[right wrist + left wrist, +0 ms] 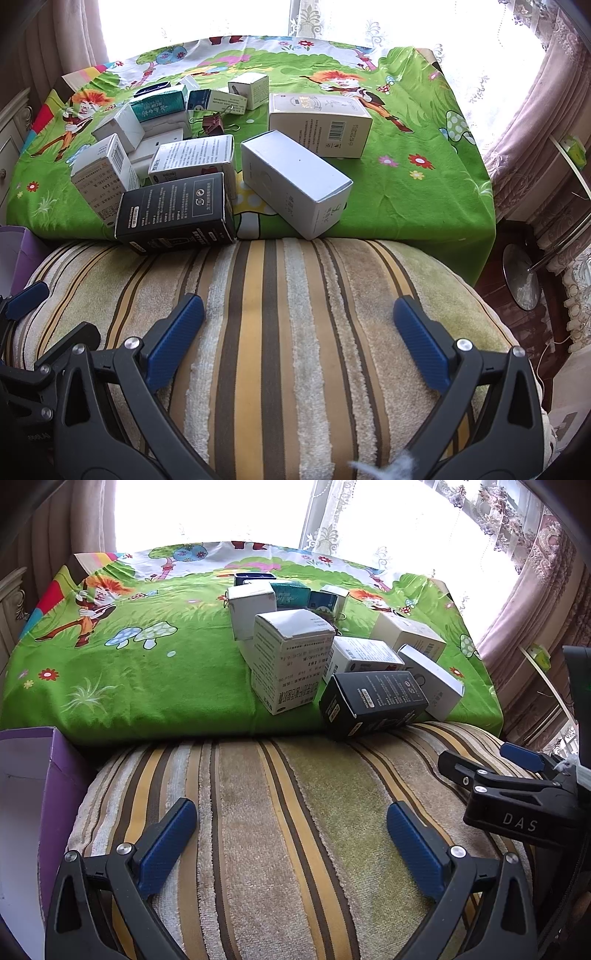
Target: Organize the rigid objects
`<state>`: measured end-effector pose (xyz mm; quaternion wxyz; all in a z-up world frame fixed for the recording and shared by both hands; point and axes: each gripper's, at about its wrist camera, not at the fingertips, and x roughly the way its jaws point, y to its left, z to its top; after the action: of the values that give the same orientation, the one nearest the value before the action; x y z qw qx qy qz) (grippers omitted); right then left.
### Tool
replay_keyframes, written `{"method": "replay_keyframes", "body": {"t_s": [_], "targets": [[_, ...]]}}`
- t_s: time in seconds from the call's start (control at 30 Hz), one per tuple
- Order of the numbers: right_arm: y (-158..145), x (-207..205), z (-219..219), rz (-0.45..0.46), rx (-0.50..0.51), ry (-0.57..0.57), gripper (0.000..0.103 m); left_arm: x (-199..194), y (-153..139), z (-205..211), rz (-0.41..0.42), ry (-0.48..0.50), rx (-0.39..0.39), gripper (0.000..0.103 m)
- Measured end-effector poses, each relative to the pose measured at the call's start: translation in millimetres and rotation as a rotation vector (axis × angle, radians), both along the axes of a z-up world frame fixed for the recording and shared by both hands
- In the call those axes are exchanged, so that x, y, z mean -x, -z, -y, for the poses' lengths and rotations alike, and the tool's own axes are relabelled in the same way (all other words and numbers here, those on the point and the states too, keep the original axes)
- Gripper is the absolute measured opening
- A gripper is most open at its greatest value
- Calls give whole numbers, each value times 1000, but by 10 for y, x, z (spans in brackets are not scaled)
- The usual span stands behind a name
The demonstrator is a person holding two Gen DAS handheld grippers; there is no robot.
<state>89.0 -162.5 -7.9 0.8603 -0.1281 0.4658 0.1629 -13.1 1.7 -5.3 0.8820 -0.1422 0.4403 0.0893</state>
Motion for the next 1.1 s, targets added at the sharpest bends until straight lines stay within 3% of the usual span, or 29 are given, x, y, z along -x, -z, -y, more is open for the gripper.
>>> {"method": "replay_keyframes", "body": {"t_s": [1.1], "targets": [[-2, -8, 4, 8, -6, -11, 103, -20, 3, 33, -40, 29, -19, 103]]}}
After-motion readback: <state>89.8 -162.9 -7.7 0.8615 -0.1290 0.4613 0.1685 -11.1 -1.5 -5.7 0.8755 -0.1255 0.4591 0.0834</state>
